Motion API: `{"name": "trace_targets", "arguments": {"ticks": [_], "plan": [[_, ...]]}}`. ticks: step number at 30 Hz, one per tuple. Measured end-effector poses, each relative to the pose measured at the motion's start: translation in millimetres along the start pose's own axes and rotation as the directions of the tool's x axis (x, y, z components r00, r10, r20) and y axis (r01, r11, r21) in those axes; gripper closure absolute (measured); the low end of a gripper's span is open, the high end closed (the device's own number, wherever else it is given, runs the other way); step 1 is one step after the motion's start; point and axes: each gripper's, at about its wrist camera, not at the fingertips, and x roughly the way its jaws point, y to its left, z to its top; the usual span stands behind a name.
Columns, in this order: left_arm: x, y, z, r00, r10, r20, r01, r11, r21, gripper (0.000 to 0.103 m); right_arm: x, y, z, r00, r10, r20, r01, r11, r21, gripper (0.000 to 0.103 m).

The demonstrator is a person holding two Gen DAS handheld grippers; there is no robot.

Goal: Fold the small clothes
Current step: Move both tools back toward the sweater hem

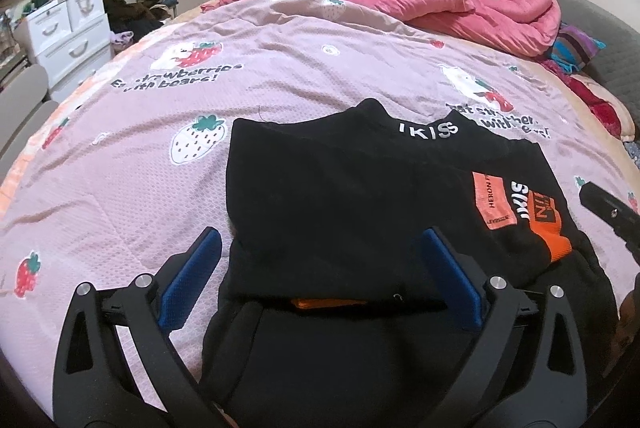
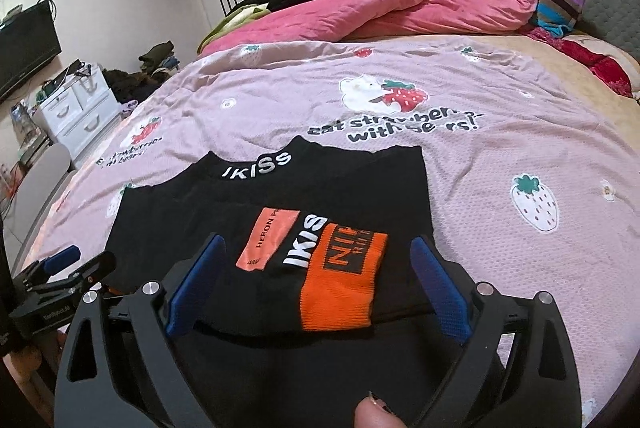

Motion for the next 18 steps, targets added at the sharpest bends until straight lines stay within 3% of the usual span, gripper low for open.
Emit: {"name": "trace_targets", "arguments": {"ticks": [18], "plan": [[-29, -5, -2, 0.998, -0.013, 0.059, 0.014, 1.000, -0.007, 0.009, -47, 0, 10, 0.995, -0.011, 0.104, 0.014, 0.999, -0.029, 0.010]]}}
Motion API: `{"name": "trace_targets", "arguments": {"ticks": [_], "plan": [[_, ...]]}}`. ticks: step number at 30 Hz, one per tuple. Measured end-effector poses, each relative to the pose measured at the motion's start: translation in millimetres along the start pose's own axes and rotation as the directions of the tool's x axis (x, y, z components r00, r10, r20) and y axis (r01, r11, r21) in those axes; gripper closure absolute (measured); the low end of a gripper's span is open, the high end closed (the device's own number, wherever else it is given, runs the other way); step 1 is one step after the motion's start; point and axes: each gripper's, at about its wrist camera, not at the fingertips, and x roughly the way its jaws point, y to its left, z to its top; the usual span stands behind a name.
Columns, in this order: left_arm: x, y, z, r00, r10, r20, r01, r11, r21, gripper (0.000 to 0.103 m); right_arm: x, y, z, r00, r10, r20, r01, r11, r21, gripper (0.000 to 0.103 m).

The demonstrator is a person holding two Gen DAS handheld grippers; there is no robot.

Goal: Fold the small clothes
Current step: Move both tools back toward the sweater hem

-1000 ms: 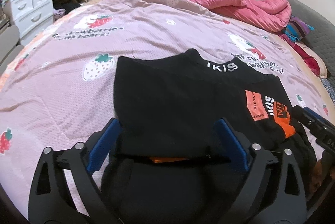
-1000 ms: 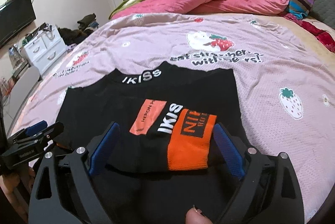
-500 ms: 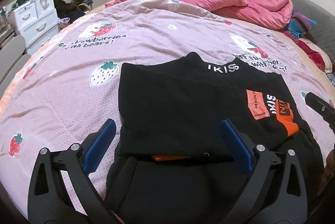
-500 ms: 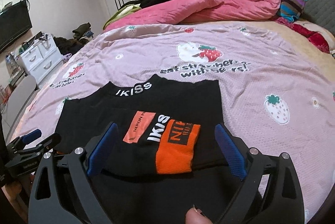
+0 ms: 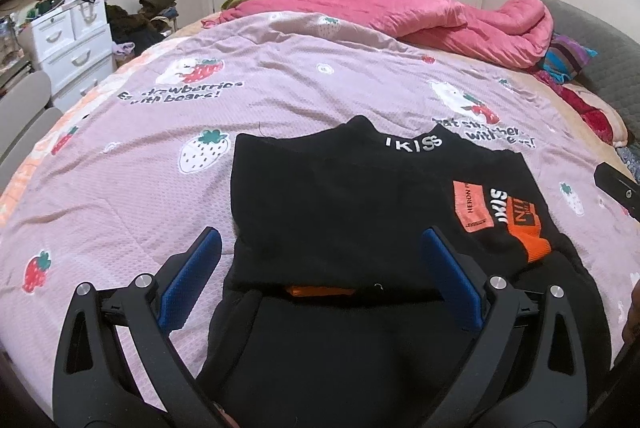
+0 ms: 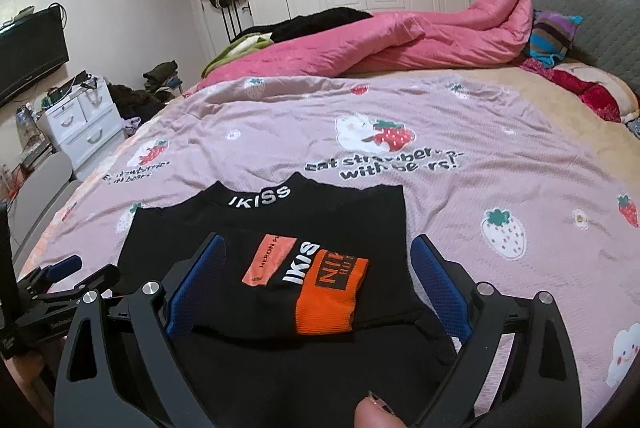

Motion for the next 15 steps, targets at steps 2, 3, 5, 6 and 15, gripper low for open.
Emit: {"name": "trace_targets", "arguments": {"ticks": [2, 3, 5, 6, 15], "plan": [[-4, -1, 1, 1.000, -0.003, 0.008, 0.003, 1.000, 0.000, 0.009, -5, 0, 1, 1.000, -0.002, 0.008, 0.002, 1.000, -0.003, 0.010], [-5, -1, 1, 1.000, -0.004, 0.011, 0.004, 1.000, 0.002, 0.009, -7, 0, 1, 1.000, -0.002, 0.012, 0.002, 1.000, -0.004, 0.010], [-9, -4, 1, 1.000, -0.005, 0.019, 0.004, 1.000, 0.008, 0.009, -11, 0, 0, 1.000, -0.001, 0.016, 0.001, 1.000, -0.008, 0.010], [-11, -6, 1, 1.000, -0.006, 0.023, 0.006, 1.000, 0.011, 0.009, -12, 0, -1, 1.000, -0.001, 0.018, 0.001, 1.000, -0.009, 0.010], [-33, -14, -3, 0.998, -0.027, 0.060, 0.025, 0.999, 0.028, 0.009, -31, -2, -14, 1.000, -0.007, 0.025, 0.008, 1.000, -0.018, 0.007]]}}
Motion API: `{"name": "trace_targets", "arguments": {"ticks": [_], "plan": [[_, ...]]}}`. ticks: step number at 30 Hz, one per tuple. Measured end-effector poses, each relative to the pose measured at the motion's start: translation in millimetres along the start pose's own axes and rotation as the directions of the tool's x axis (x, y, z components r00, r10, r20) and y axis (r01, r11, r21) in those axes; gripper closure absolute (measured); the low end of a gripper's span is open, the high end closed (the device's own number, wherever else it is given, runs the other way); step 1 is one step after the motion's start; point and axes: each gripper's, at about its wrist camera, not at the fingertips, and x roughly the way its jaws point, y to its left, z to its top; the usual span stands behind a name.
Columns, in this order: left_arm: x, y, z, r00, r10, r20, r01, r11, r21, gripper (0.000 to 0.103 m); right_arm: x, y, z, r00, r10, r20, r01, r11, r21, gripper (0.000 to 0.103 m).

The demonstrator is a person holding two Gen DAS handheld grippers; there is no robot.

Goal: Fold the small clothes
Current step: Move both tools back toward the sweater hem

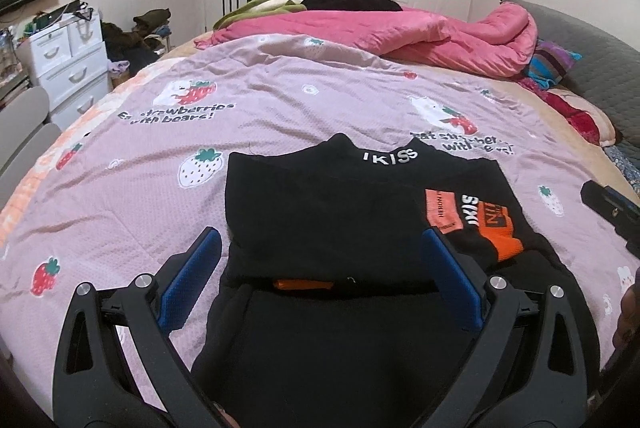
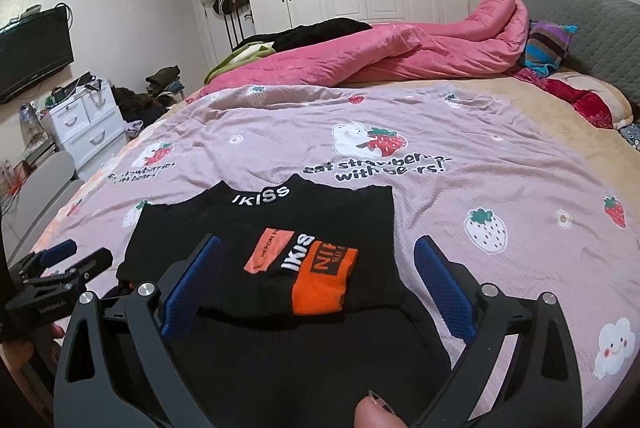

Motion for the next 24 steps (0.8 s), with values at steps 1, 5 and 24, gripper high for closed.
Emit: {"name": "trace_targets", "arguments": {"ticks": [1, 5, 24], "plan": [[-2, -1, -1, 1.000, -0.002, 0.002, 0.002, 1.000, 0.001, 0.009, -2, 0, -2, 1.000, 0.003, 0.002, -0.003, 1.000, -0.002, 0.007], [-10, -4, -12, 1.000, -0.011, 0.000, 0.011, 1.000, 0.006, 0.009, -9, 0, -7, 1.000, 0.000, 0.007, 0.000, 1.000, -0.007, 0.007], [-45, -8, -52, 0.999, -0.021, -0.026, 0.021, 1.000, 0.012, 0.009, -60, -3, -62, 0.999, 0.005, -0.032, -0.006, 1.000, -0.016, 0.005]]}}
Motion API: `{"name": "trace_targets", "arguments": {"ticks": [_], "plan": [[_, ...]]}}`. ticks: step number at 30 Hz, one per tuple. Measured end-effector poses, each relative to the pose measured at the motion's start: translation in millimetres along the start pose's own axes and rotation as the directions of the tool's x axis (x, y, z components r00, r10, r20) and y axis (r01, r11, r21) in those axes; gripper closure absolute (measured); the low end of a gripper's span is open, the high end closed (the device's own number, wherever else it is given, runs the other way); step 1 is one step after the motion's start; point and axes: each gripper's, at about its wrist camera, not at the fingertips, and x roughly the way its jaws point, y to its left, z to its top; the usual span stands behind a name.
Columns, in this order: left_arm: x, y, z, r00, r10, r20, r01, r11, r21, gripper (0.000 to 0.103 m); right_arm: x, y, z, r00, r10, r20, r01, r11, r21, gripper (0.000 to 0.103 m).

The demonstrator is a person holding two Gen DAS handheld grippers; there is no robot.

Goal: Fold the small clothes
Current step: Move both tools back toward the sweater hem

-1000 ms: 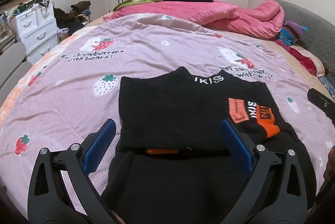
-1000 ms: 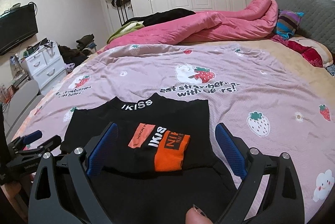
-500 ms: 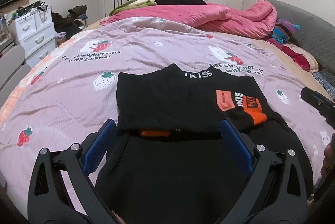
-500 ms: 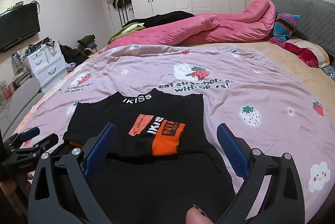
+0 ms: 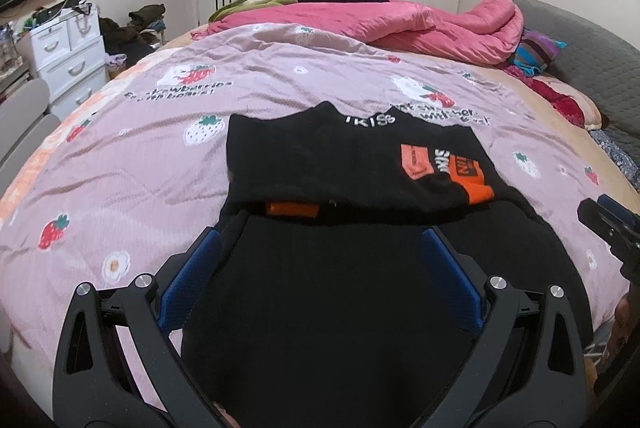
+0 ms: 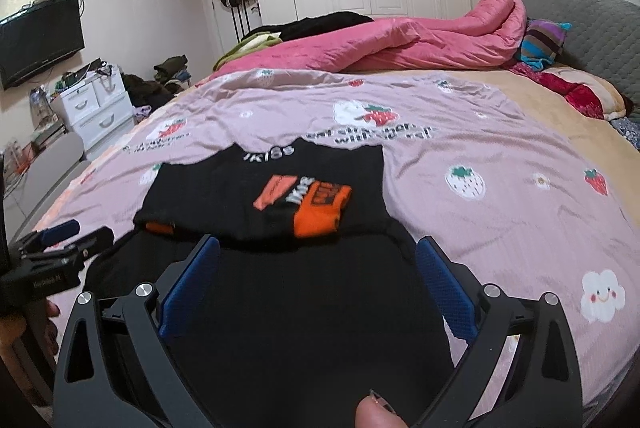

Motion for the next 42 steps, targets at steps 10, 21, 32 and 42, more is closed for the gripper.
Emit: {"name": "trace_targets", "arguments": {"ticks": [10, 21, 32, 42], "plan": [[-11, 9, -30, 0.998, 0.036, -0.055, -0.035, 0.999, 0.021, 0.009, -20, -21, -37, 0.998, -0.039, -0.057, 0.042, 0.998, 0.049, 0.005], [-29, 29, -48, 0.995, 0.063, -0.084, -0.063, 0.998, 0.002, 0.009, -40, -32, -49, 0.995, -0.069, -0.072, 0.074, 0.994, 0.076, 0.005], [-33, 56, -69, 0.984, 0.106, -0.143, -0.110, 0.994, -0.018, 0.009, -46, -39, -74, 0.987, -0.086, -0.135, 0.093, 0.995, 0.046, 0.005], [-35, 77, -91, 0.972, 0.133, -0.192, -0.143, 0.989, -0.036, 0.009, -45, -52, -97, 0.977, -0.093, -0.194, 0.106, 0.993, 0.058, 0.005]]}}
